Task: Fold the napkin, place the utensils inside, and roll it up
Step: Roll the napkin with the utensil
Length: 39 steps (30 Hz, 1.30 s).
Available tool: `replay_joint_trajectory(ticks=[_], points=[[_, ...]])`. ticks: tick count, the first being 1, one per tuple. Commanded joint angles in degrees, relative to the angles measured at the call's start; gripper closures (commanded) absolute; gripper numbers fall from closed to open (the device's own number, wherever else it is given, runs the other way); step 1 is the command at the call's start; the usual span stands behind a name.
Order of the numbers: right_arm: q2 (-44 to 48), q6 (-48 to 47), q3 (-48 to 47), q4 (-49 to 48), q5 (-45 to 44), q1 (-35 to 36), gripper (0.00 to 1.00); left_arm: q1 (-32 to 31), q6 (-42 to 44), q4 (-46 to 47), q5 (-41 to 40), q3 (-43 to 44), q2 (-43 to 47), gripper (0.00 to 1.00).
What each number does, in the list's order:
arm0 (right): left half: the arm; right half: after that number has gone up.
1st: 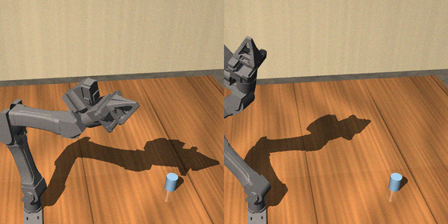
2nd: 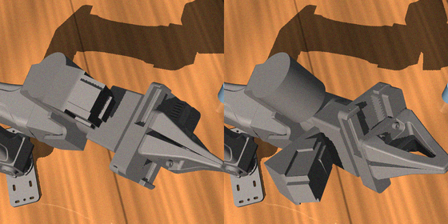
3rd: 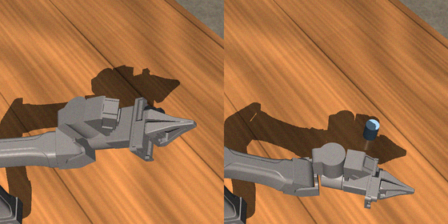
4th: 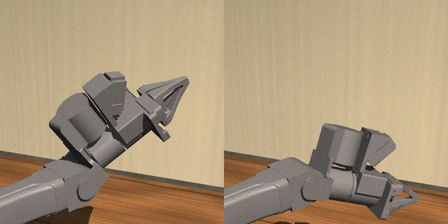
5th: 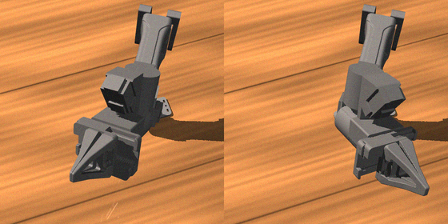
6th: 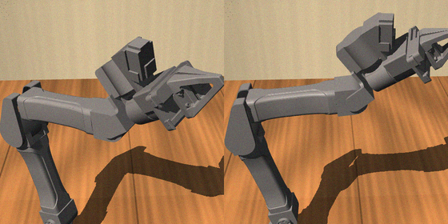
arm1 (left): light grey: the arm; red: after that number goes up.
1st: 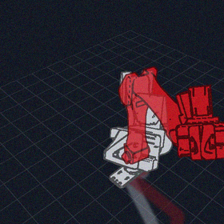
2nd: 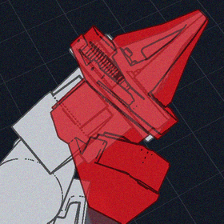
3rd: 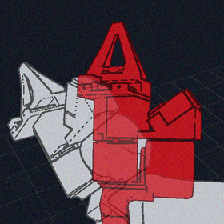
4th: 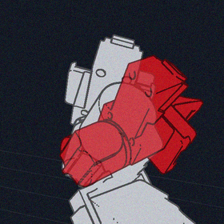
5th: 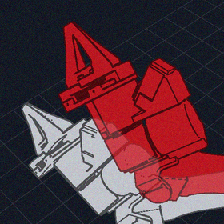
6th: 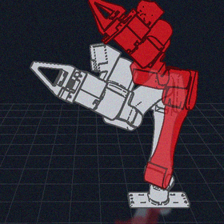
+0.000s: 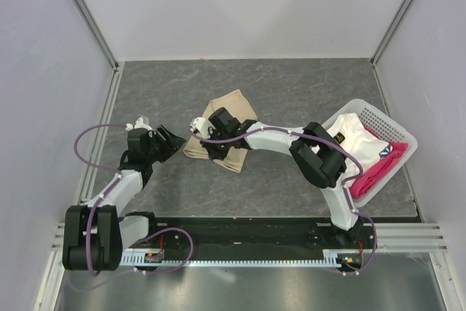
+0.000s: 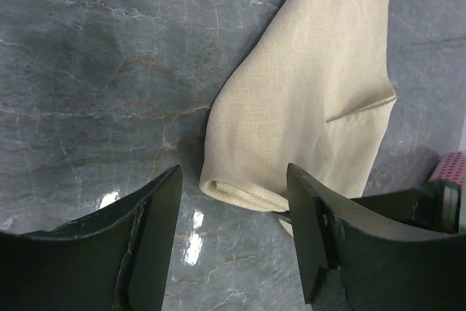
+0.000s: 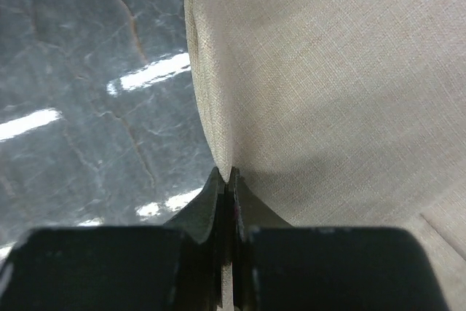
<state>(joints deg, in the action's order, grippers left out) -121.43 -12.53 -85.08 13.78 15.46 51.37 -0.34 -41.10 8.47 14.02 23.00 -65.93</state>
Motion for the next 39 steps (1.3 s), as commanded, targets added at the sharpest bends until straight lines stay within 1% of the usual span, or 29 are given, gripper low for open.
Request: replay_joint_trajectory(ticks=[1, 4, 8, 15, 18, 19, 23, 26, 30, 31, 37, 39], points=[[0.14, 6.37, -3.07, 5.11, 17.46, -2.59, 1.00, 0.25, 1.29, -0.12, 0.39, -2.61, 5.89, 0.33], [-1.44, 8.48, -4.65, 5.73, 20.30, -4.52, 1.00, 0.25, 1.20, -1.08, 2.23, -4.19, 8.26, 0.33], [-3.81, 10.77, -5.80, 5.82, 26.35, -7.60, 1.00, 0.25, 1.46, -1.26, 4.95, -6.04, 10.20, 0.33], [-9.44, 12.53, -8.17, 5.82, 31.99, -10.68, 1.00, -0.01, 0.67, -2.93, 9.79, -7.01, 10.30, 0.34], [-11.11, 12.53, -8.79, 5.56, 32.26, -11.29, 1.00, -0.71, -0.20, -3.20, 11.99, -7.27, 9.33, 0.34], [-11.55, 12.97, -8.88, 5.73, 32.43, -11.64, 1.00, -1.15, -0.82, -3.20, 12.78, -7.10, 8.81, 0.34], [-13.13, 14.47, -9.05, 5.64, 33.40, -12.53, 1.00, -6.24, -1.35, -3.11, 12.96, -5.35, 5.12, 0.34], [-13.22, 14.29, -8.96, 5.73, 33.58, -12.97, 1.00, -7.57, -1.70, -2.85, 12.52, -3.85, 1.52, 0.34], [-13.22, 14.03, -8.70, 5.64, 33.58, -13.23, 1.00, -7.75, -1.79, 0.22, 12.87, -2.26, -4.01, 0.34], [-13.31, 14.03, -8.53, 5.73, 33.41, -13.23, 1.00, -7.75, -2.05, 3.10, 13.74, -2.09, -4.90, 0.34], [-13.49, 13.85, -8.09, 5.73, 32.97, -13.32, 1.00, -7.75, -4.51, 10.42, 16.47, 0.11, -12.10, 0.34], [-13.40, 13.68, -7.91, 5.82, 32.88, -13.41, 1.00, -7.75, -5.39, 12.97, 16.65, 0.90, -13.25, 0.34]])
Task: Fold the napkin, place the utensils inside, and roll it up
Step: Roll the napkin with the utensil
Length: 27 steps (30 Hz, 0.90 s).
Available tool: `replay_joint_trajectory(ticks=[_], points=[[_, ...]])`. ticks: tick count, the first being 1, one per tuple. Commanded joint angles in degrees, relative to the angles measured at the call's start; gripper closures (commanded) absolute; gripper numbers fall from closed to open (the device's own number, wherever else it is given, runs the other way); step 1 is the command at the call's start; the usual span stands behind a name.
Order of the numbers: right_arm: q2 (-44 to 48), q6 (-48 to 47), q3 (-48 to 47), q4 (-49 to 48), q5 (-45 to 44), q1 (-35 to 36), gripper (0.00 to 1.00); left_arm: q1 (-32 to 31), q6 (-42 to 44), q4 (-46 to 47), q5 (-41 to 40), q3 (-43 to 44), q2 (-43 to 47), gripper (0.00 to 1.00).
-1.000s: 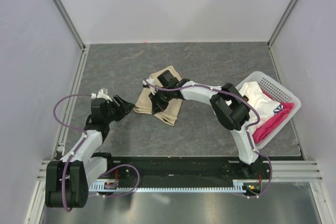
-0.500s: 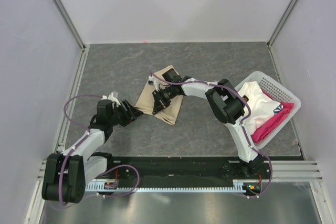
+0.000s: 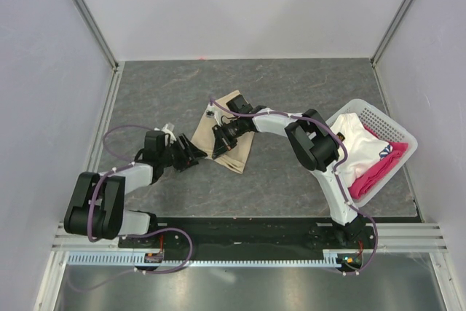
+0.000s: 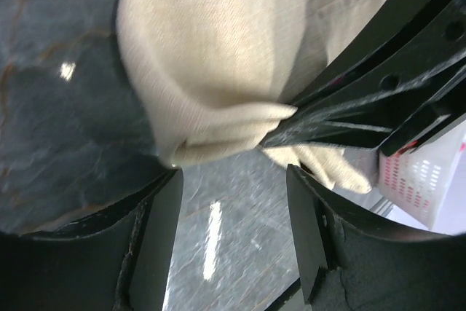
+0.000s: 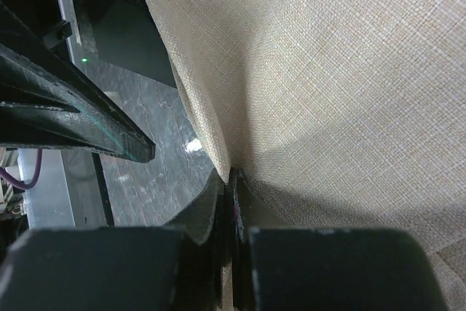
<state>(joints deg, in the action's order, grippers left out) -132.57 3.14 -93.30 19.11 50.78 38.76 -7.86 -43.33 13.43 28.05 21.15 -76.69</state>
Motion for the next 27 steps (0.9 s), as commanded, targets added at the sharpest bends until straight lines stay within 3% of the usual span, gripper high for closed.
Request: replay_joint_trajectory(ticks=[1, 13, 17, 23, 27], points=[[-2.25, -1.91, 0.40, 0.49, -2.53, -0.71, 1.00, -0.23, -3.34, 8.45, 2.53, 3.11, -3.03, 0.34], [-2.43, -1.82, 1.01, 0.49, -2.97, -0.79, 1.00, 0.73, -5.45, 13.20, -0.45, 6.89, -6.02, 0.35], [-2.43, -0.50, 0.75, 0.40, -3.15, -0.97, 1.00, 1.88, -1.34, 11.45, -1.86, 6.89, -4.45, 0.35], [-3.04, 3.54, 0.31, 0.22, -2.97, -2.46, 1.00, 1.88, 6.67, 4.24, -13.00, 6.10, 3.20, 0.33], [-4.18, 6.26, -0.39, 0.22, -2.45, -3.25, 1.00, 1.88, 9.23, 1.16, -13.73, 7.33, 3.21, 0.33]])
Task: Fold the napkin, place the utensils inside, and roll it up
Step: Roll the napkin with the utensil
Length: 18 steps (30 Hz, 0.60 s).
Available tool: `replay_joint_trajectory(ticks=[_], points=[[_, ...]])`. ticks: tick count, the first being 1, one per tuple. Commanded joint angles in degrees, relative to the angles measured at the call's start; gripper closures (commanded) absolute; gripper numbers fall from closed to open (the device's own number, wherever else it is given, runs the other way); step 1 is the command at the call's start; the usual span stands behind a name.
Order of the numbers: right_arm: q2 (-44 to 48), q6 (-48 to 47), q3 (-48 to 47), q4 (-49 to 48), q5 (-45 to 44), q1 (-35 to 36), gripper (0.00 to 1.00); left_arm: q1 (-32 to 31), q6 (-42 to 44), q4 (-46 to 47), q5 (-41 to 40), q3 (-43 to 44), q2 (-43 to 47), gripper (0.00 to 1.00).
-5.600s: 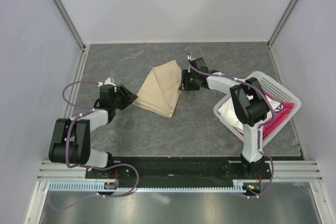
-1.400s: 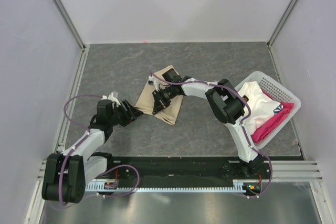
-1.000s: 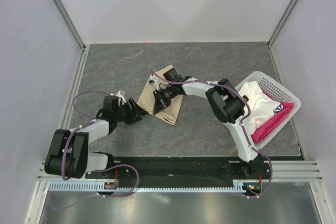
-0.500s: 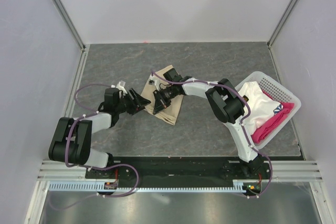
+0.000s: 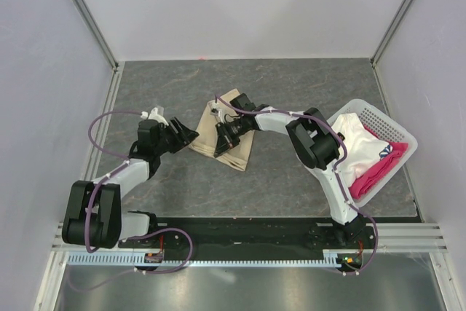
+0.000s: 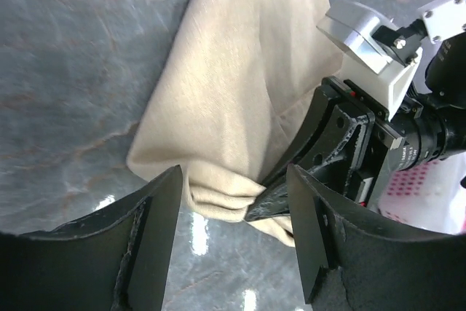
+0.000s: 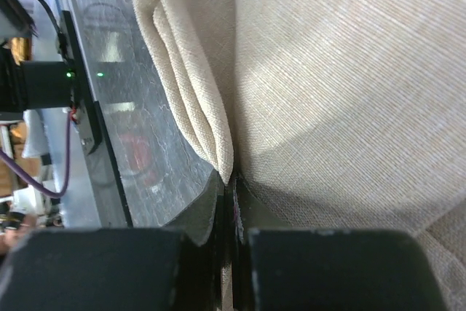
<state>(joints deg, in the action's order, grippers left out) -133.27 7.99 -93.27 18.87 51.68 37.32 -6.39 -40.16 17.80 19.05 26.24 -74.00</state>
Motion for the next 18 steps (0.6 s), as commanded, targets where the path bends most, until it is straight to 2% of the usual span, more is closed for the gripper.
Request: replay_joint_trajectory(ticks=[1, 6, 12, 18], points=[[-3.66, 1.94, -0.50, 0.38, -3.51, -2.07, 1.00, 0.42, 6.76, -4.17, -4.72, 2.50, 0.09, 0.33], [-4.98, 4.31, -1.47, 0.46, -3.25, -2.78, 1.00, 0.42, 9.05, -6.90, -7.88, 3.47, -0.27, 0.33], [-5.95, 5.19, -2.09, 0.46, -2.81, -3.22, 1.00, 0.42, 8.70, -6.82, -5.51, 5.57, -4.75, 0.34], [-6.12, 5.46, -2.26, 0.46, -2.99, -3.66, 1.00, 0.42, 8.87, -5.94, -3.58, 7.25, -9.40, 0.41]])
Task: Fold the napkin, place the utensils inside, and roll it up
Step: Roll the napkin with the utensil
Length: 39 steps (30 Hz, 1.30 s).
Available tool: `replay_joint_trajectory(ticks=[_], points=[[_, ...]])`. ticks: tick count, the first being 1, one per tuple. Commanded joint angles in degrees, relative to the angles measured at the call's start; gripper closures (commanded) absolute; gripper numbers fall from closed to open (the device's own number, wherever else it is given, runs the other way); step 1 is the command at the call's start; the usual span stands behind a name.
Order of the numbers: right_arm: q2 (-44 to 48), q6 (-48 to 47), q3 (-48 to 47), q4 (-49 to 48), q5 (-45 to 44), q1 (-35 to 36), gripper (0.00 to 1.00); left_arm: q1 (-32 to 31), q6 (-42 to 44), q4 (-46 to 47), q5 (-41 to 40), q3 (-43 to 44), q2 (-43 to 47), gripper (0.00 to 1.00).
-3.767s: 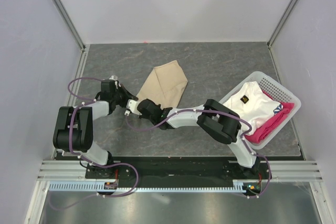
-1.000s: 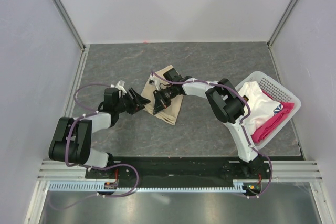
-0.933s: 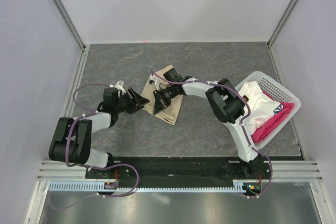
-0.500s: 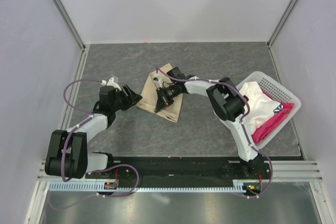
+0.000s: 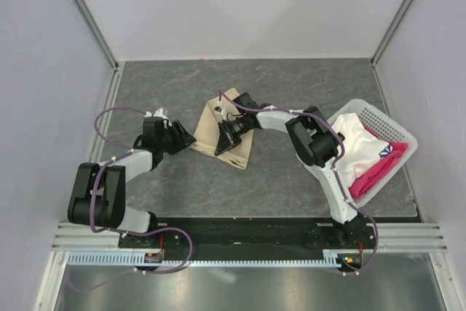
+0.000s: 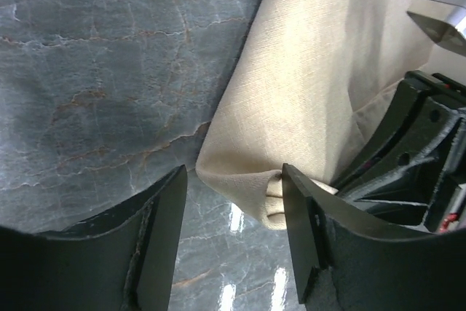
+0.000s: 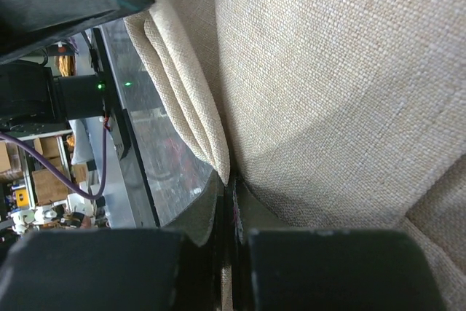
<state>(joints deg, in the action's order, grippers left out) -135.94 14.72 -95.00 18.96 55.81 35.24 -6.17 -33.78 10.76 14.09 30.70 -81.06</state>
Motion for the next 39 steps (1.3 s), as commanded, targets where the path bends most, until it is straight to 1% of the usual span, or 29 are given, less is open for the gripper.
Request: replay_joint_trajectory(ticks=[1, 2, 5, 6, 8, 9, 12, 14, 16, 17, 19, 20, 22, 23, 25, 26, 29, 30, 31, 32, 33, 34, 36, 39], points=[[-3.63, -1.19, -0.71, 0.38, -7.03, -1.67, 1.00, 0.20, 2.58, 1.01, 1.64, 2.96, -2.70, 0.43], [-3.72, -1.10, -0.71, 0.38, -6.95, -1.67, 1.00, 0.20, 2.58, 1.10, 1.65, 3.23, -3.05, 0.44], [-3.98, -1.01, -0.98, 0.38, -6.86, -1.85, 1.00, 0.20, 2.84, 0.93, 1.56, 4.10, -4.90, 0.53], [-4.07, -1.01, -1.06, 0.38, -6.94, -1.85, 1.00, 0.20, 2.76, 0.84, 1.64, 4.45, -5.86, 0.59], [-3.81, -1.10, -1.24, 0.38, -7.38, -1.85, 1.00, 0.20, 2.84, 0.05, 2.00, 5.33, -6.74, 0.67], [-3.55, -1.01, -1.24, 0.29, -7.64, -1.85, 1.00, 0.20, 3.02, -0.30, 2.00, 5.60, -7.18, 0.76], [-2.23, -1.27, -1.15, 0.38, -8.61, -1.85, 1.00, 0.20, 3.37, -1.80, 1.82, 6.30, -7.98, 0.92], [-0.82, -1.54, -1.06, 0.46, -9.14, -1.85, 0.98, 0.20, 3.37, -2.76, 1.21, 6.65, -8.06, 0.97], [1.10, -2.15, -0.63, 0.38, -9.32, -1.85, 0.92, 0.20, 3.63, -4.08, 0.77, 7.27, -8.41, 0.98], [1.99, -2.50, -0.36, 0.38, -9.40, -1.76, 0.82, 0.20, 3.81, -4.61, 0.68, 7.62, -8.68, 0.98], [4.61, -3.20, 0.51, 0.38, -9.67, -1.76, 0.71, 0.20, 4.25, -6.10, 0.50, 8.93, -9.20, 0.98], [5.50, -4.51, 0.87, 0.38, -9.58, -1.67, 0.63, 0.20, 4.42, -7.15, 0.50, 9.29, -9.73, 0.98], [8.30, -5.75, 2.09, 0.38, -8.97, -1.58, 0.56, 0.20, 4.51, -8.04, 0.85, 10.08, -10.00, 0.98], [9.28, -7.06, 2.54, 0.38, -9.14, -1.50, 0.50, 0.20, 4.69, -8.82, 0.94, 10.34, -10.26, 0.98], [12.44, -8.56, 4.37, 0.29, -10.80, -1.23, 0.45, 0.20, 4.69, -9.44, 0.94, 10.96, -10.44, 0.98], [13.58, -9.70, 5.17, 0.29, -12.03, -1.06, 0.43, 0.20, 4.78, -9.71, 0.94, 11.14, -10.52, 0.98], [18.07, -14.36, 8.51, 0.11, -19.75, 1.22, 0.39, 0.20, 4.78, -10.41, 0.85, 12.10, -10.88, 0.98], [20.17, -18.63, 10.17, 0.02, -22.47, 3.32, 0.38, 0.20, 4.86, -11.81, 0.94, 12.28, -11.23, 0.98], [21.23, -20.07, 11.06, -0.24, -29.37, 4.56, 0.37, 0.20, 4.78, -11.99, 1.03, 12.54, -11.32, 0.98], [22.20, -21.21, 12.11, -1.28, -32.92, 5.88, 0.37, 0.29, 4.78, -12.08, 1.20, 12.63, -11.40, 0.98], [24.12, -22.44, 13.34, -2.60, -37.22, 8.67, 0.37, 0.29, 4.86, -12.26, 1.29, 12.72, -11.49, 0.98], [25.01, -24.46, 16.31, -4.27, -44.23, 10.18, 0.36, 0.29, 4.86, -12.26, 1.38, 12.81, -11.75, 0.98], [26.86, -26.40, 19.05, -8.58, -50.51, 12.82, 0.35, 0.29, 4.78, -12.43, 1.38, 12.89, -11.67, 0.98], [28.09, -28.52, 23.62, -13.15, -57.20, 16.86, 0.32, 0.29, 4.78, -12.61, 1.38, 12.98, -11.76, 0.98]])
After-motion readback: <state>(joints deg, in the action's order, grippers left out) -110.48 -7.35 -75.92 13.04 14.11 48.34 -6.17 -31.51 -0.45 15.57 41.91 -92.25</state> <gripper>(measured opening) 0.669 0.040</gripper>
